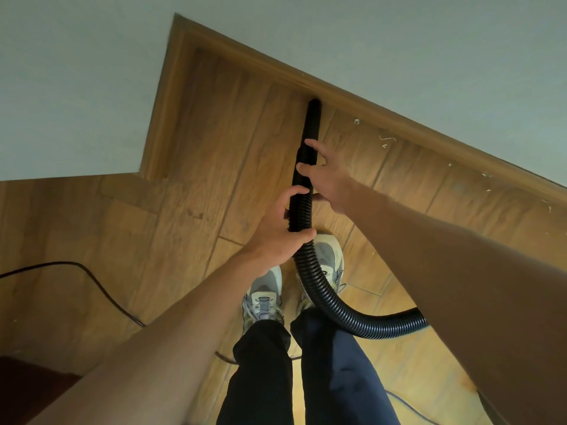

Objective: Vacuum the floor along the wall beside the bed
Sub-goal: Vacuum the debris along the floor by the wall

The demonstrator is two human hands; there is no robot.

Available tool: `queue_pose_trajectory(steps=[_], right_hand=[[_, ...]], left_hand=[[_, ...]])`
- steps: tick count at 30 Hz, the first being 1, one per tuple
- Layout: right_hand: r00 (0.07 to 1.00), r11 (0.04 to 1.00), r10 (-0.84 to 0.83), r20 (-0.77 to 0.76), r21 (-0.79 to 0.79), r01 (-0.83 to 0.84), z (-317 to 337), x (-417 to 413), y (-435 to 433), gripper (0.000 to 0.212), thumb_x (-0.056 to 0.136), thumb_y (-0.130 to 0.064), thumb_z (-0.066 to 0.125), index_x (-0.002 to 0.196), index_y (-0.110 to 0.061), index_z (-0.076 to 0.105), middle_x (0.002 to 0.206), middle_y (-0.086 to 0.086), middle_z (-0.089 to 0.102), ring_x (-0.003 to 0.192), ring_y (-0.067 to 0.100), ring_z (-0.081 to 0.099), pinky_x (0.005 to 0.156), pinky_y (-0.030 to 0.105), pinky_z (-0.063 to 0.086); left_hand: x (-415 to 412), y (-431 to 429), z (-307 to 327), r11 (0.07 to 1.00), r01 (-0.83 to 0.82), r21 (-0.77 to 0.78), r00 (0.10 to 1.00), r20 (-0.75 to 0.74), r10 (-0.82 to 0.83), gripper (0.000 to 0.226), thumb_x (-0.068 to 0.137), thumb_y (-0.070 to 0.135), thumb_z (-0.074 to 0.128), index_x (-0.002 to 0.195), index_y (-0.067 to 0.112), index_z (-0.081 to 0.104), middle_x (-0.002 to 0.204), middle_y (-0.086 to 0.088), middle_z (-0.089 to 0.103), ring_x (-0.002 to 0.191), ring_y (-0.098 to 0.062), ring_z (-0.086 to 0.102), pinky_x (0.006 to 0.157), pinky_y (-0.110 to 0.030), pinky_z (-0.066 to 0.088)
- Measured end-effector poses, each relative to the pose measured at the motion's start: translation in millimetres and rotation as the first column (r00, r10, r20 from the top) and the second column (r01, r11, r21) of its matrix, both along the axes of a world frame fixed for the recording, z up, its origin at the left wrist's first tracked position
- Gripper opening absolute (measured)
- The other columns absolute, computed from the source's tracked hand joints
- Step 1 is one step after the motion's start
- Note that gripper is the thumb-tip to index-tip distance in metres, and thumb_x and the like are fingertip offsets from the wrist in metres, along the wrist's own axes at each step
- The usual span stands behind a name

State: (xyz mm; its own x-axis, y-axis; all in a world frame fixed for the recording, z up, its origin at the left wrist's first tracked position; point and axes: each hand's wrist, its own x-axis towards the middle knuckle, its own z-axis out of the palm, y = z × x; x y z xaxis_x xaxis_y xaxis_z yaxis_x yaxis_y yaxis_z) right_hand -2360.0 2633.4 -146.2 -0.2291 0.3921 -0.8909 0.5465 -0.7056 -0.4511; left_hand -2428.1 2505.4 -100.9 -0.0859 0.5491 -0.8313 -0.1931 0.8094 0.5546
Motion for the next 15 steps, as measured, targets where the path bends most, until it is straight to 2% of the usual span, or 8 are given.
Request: queue_pose_trajectory(steps=[8, 11, 15], right_hand=[[0.997, 0.997, -0.071, 0.021, -0.004, 0.071, 3, 32, -11, 0.055, 0.097, -0.010, 0.059, 0.142, -0.037, 0.044, 0.108, 0.002, 0.063, 0.090, 0.016, 0.067, 0.076, 0.037, 0.061], [0.994, 0.995, -0.103, 0.025, -0.005, 0.103, 4, 37, -13, 0.054, 0.097, -0.011, 0.058, 0.142, -0.038, 0.044, 0.104, -0.001, 0.062, 0.088, 0.014, 0.066, 0.073, 0.034, 0.061], [0.994, 0.994, -0.105, 0.015, -0.003, 0.105, 4, 35, -14, 0.055, 0.098, -0.011, 0.058, 0.143, -0.038, 0.042, 0.114, 0.001, 0.061, 0.095, 0.016, 0.066, 0.076, 0.037, 0.061]], left_hand=[[13, -3, 7, 0.994, 0.112, -0.001, 0.993, 0.049, -0.111, 0.062, 0.088, 0.003, 0.070, 0.127, 0.046, 0.046, 0.113, 0.004, 0.057, 0.103, -0.024, 0.065, 0.081, -0.038, 0.061], [16, -4, 7, 0.990, 0.139, -0.008, 0.990, 0.040, -0.139, 0.062, 0.088, 0.004, 0.070, 0.126, 0.047, 0.046, 0.114, 0.004, 0.057, 0.102, -0.023, 0.065, 0.083, -0.043, 0.061], [15, -5, 6, 0.992, 0.125, -0.005, 0.991, 0.043, -0.125, 0.062, 0.088, 0.003, 0.070, 0.124, 0.048, 0.046, 0.115, 0.000, 0.056, 0.102, -0.027, 0.066, 0.079, -0.047, 0.063]])
